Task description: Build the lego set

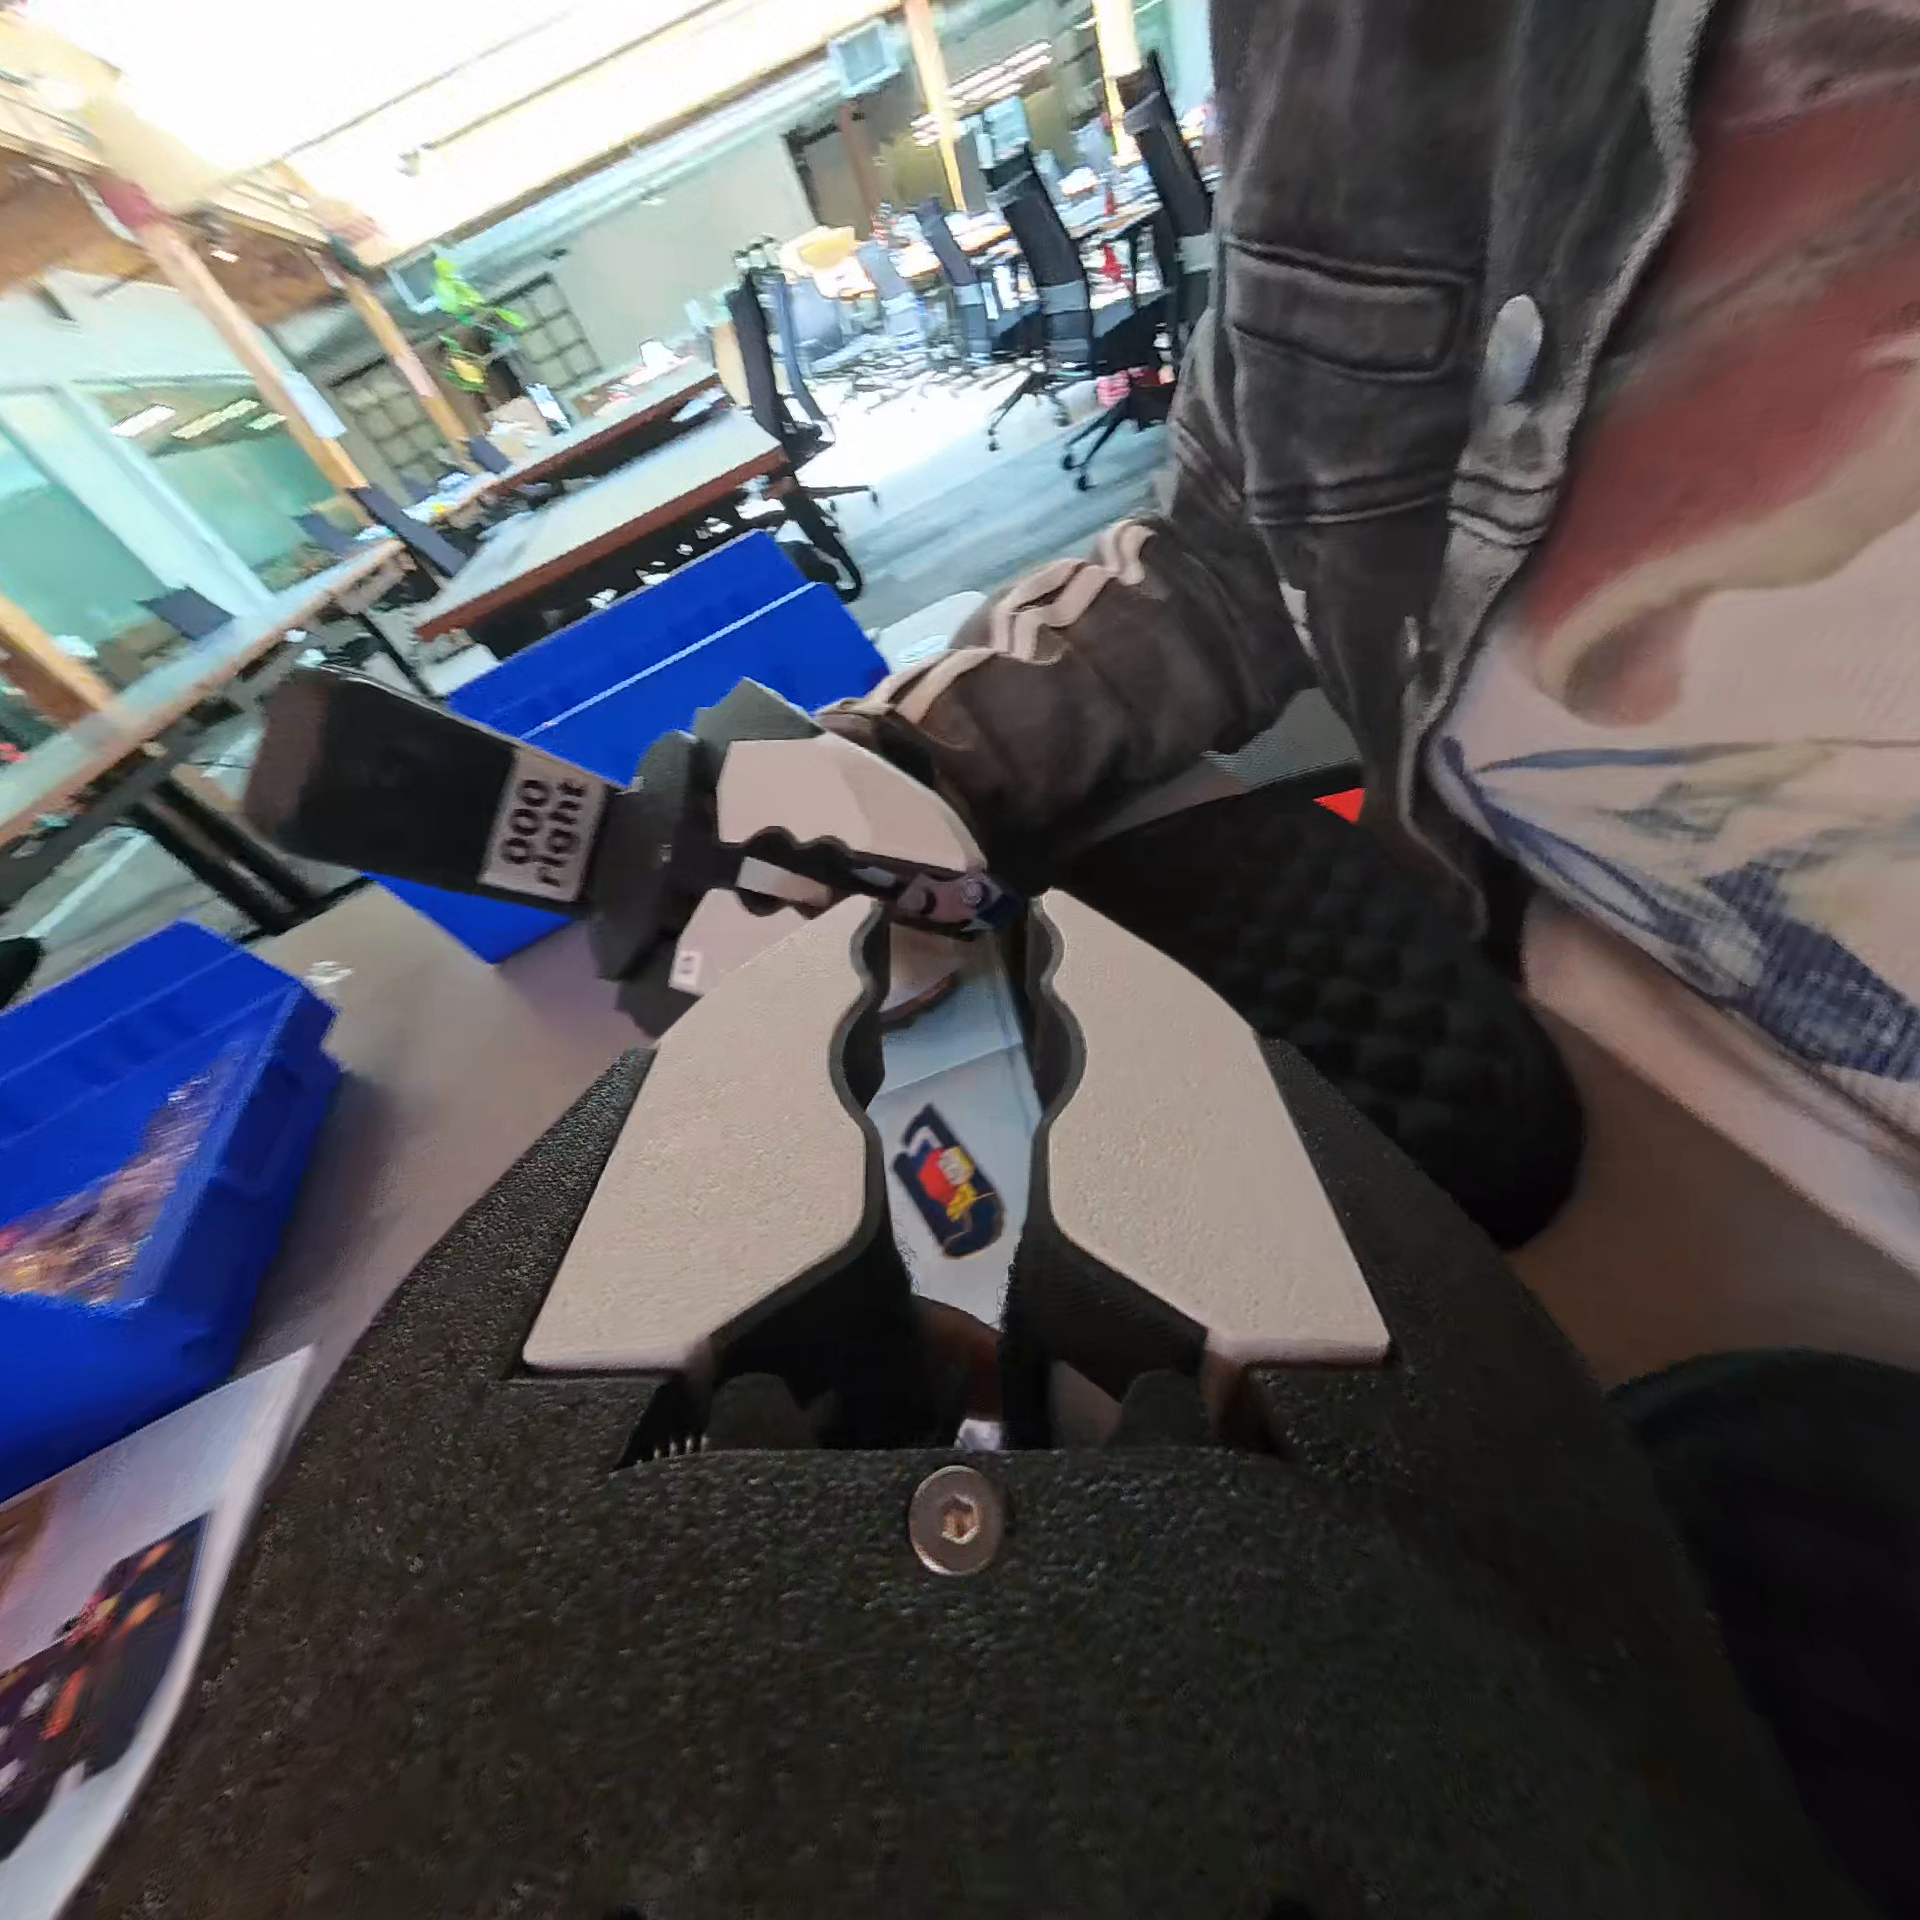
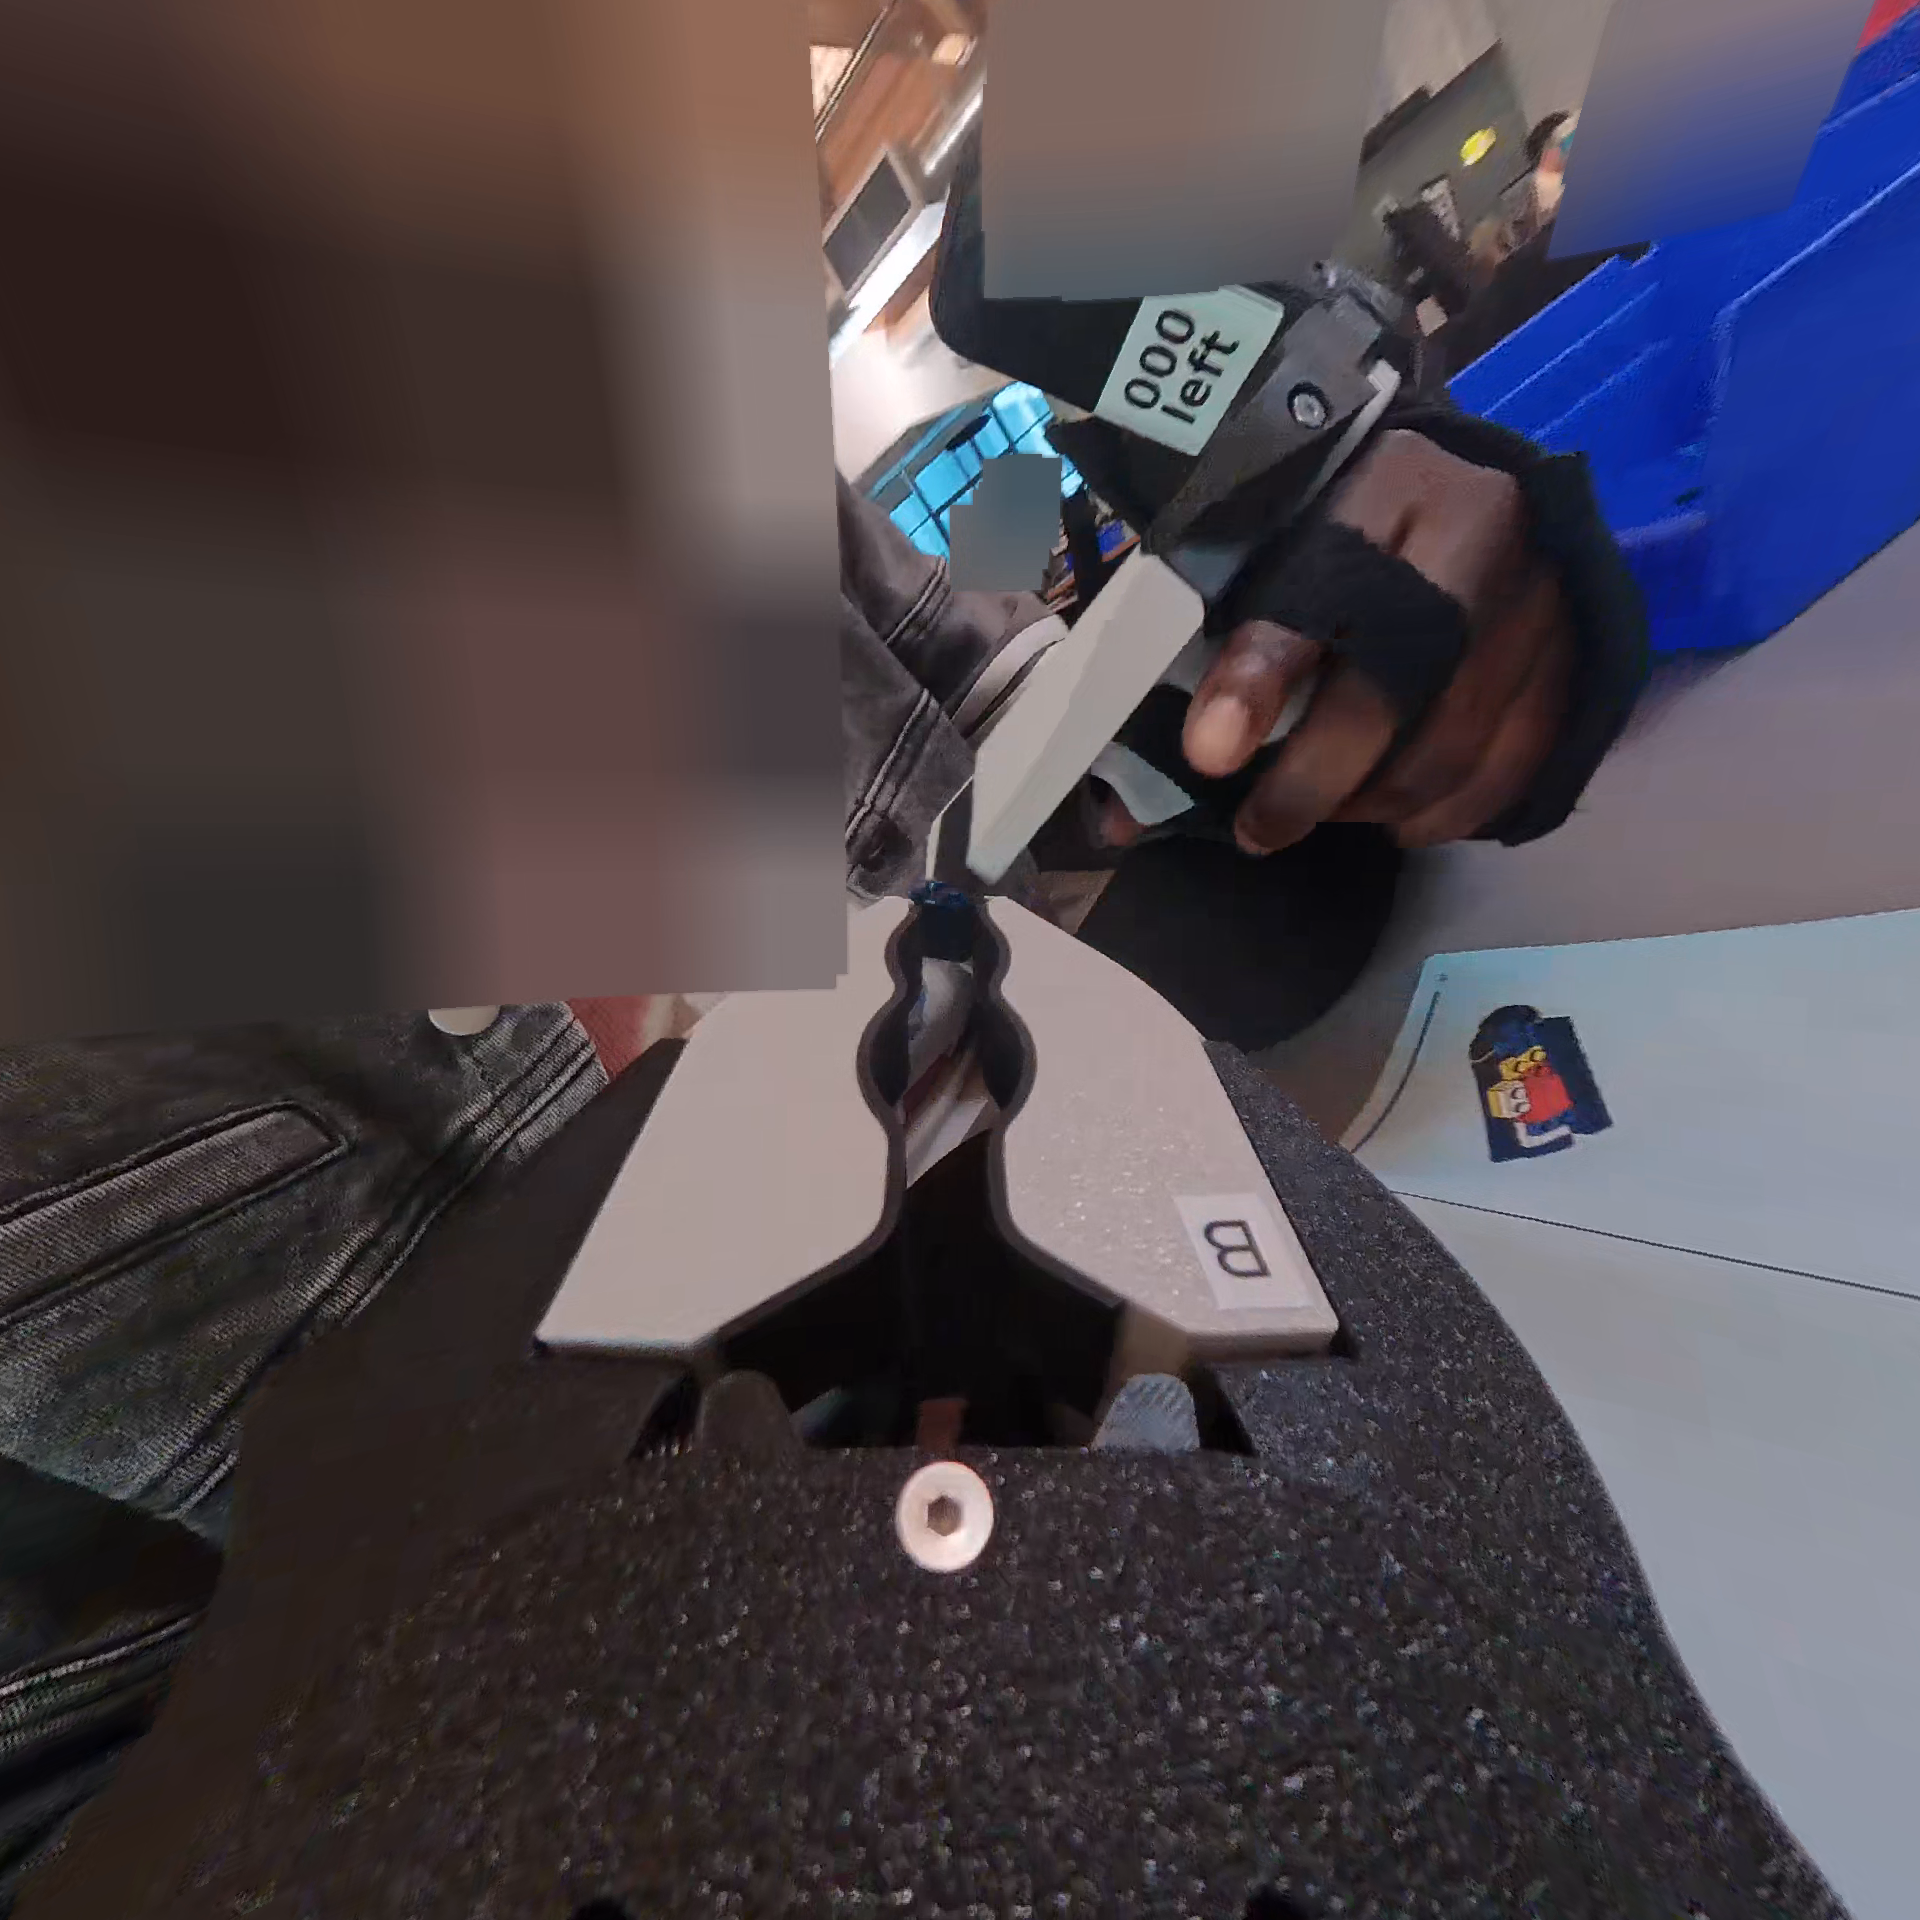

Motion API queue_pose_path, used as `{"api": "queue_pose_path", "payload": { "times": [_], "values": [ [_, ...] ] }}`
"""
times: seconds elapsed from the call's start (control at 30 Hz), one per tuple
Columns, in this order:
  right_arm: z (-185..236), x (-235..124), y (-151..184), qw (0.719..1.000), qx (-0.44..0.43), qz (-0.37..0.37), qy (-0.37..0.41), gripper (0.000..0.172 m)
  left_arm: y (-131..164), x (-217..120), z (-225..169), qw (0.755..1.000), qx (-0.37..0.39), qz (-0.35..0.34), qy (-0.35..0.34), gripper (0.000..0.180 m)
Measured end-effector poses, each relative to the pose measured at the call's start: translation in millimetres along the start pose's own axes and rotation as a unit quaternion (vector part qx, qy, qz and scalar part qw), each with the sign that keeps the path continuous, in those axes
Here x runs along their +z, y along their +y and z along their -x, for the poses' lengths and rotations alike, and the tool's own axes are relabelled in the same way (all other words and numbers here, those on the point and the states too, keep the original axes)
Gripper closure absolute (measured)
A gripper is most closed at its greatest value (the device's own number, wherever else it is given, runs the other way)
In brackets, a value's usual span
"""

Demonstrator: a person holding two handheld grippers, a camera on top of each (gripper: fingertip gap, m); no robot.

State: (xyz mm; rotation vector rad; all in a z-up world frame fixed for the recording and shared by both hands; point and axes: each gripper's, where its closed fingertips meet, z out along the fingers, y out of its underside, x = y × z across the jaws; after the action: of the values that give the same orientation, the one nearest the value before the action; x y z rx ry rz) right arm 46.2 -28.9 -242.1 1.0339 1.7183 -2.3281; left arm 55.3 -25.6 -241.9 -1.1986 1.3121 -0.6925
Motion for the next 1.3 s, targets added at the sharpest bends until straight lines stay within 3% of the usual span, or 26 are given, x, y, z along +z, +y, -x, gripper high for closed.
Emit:
{"api": "queue_pose_path", "payload": {
  "times": [0.4, 0.63, 0.8, 0.9, 1.07, 1.3],
  "values": [
    [-4.6, 3.7, 12.3, 0.999, -0.021, 0.043, 0.025, 0.163, 7.5, 3.1, -7.8, 0.998, -0.036, 0.022, 0.035, 0.158],
    [-10.8, 2.5, 15.3, 0.997, -0.01, 0.056, 0.05, 0.163, 14.6, 1.4, -8.2, 0.998, 0.005, 0.052, 0.034, 0.161],
    [-18.0, -1.1, 25.2, 0.994, 0.012, 0.086, 0.071, 0.163, 29.1, 3.3, -14.2, 0.991, 0.066, 0.113, 0.035, 0.151],
    [-21.5, 0.6, 33.9, 0.99, 0.022, 0.112, 0.081, 0.163, 36.4, 3.5, -16.8, 0.984, 0.096, 0.148, 0.039, 0.156],
    [-26.4, 3.1, 46.5, 0.983, 0.047, 0.149, 0.097, 0.163, 46.2, 8.8, -21.9, 0.976, 0.119, 0.176, 0.049, 0.15],
    [-27.7, 1.3, 43.0, 0.984, 0.05, 0.137, 0.102, 0.162, 47.7, 7.8, -20.4, 0.974, 0.118, 0.185, 0.05, 0.158]
  ]
}}
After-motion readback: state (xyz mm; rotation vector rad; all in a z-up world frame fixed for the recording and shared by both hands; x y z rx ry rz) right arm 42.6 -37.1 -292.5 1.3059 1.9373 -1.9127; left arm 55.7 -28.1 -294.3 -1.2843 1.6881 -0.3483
